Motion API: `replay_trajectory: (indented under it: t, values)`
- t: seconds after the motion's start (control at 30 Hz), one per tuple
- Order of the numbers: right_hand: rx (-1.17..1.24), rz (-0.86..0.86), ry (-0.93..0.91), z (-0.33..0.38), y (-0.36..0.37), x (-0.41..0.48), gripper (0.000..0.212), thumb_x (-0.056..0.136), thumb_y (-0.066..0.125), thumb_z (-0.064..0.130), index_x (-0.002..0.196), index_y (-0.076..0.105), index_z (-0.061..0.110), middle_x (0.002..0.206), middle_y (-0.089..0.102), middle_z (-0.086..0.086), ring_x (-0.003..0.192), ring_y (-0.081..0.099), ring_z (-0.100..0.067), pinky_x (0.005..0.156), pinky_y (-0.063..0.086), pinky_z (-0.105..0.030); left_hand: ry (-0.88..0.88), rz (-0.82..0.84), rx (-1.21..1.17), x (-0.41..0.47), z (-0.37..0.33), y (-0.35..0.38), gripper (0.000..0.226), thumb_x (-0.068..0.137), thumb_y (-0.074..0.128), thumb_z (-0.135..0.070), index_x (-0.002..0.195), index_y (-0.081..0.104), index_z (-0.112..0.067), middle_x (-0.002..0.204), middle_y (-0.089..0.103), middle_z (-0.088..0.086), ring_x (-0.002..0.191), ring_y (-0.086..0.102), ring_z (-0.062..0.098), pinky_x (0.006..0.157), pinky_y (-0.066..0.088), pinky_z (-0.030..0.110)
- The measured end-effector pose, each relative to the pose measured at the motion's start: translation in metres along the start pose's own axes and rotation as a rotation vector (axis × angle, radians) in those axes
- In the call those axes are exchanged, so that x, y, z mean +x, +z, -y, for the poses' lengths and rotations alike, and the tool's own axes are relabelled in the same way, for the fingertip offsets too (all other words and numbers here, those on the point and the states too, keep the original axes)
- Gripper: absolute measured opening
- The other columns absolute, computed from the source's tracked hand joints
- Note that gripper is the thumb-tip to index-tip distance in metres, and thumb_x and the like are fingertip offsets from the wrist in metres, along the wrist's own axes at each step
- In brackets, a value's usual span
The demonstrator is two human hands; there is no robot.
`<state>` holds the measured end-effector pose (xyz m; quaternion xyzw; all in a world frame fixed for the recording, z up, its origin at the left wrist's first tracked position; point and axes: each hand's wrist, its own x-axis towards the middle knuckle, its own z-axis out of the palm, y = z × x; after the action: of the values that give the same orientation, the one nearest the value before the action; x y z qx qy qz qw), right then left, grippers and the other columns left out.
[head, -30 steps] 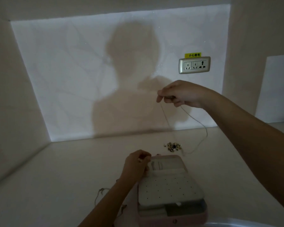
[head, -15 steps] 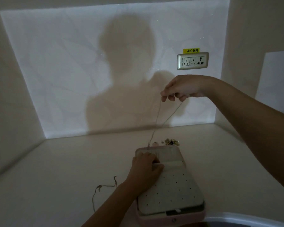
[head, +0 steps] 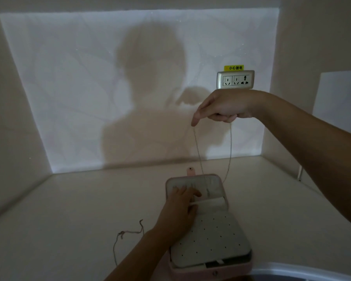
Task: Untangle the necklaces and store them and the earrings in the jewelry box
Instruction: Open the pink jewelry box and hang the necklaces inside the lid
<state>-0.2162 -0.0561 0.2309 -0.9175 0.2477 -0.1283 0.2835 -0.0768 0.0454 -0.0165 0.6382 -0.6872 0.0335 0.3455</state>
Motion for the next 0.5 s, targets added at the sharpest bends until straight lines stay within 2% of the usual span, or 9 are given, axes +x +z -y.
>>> replay_trajectory:
  t: [0.1,0.23,0.37,0.5]
  values:
    - [-0.097,0.003,0.032,-0.0024,0.0017,-0.0021,0.02,0.093,0.057,0.022,0.092,0.075,0.013,0.045,0.029,0.002,0.04,0.02,-0.011,0.043,0.017,-0.024,0.039,-0.031,0.036,0.0005,-0.0014,-0.0006,0.013,0.09,0.051,-0.021,0.101,0.057,-0.023,0.093,0.043,-0.014,0.088,0.035,0.006,0.069,0.028,0.011]
    - [-0.106,-0.036,0.028,-0.0026,0.0037,-0.001,0.019,0.092,0.059,0.023,0.09,0.075,0.013,0.045,0.031,0.001,0.041,0.022,-0.011,0.044,0.019,-0.023,0.048,-0.062,0.041,-0.0006,-0.0014,-0.0015,0.008,0.089,0.054,-0.02,0.095,0.059,-0.019,0.091,0.042,-0.013,0.087,0.035,0.006,0.073,0.029,0.007]
    - [-0.14,-0.049,0.008,0.0001,0.0026,0.0002,0.02,0.09,0.061,0.026,0.091,0.075,0.012,0.058,0.047,-0.002,0.042,0.033,-0.005,0.045,0.025,-0.018,0.044,-0.072,0.044,-0.0016,-0.0026,-0.0024,0.005,0.088,0.055,-0.021,0.092,0.058,-0.019,0.089,0.042,-0.013,0.087,0.036,0.008,0.072,0.028,0.008]
    - [-0.188,-0.048,-0.006,-0.0042,0.0043,0.0044,0.021,0.094,0.055,0.023,0.087,0.072,0.013,0.068,0.055,0.001,0.045,0.034,-0.004,0.044,0.033,-0.013,0.056,-0.089,0.051,-0.0024,-0.0038,-0.0027,0.006,0.088,0.055,-0.022,0.092,0.059,-0.02,0.09,0.044,-0.012,0.086,0.035,0.006,0.076,0.027,0.006]
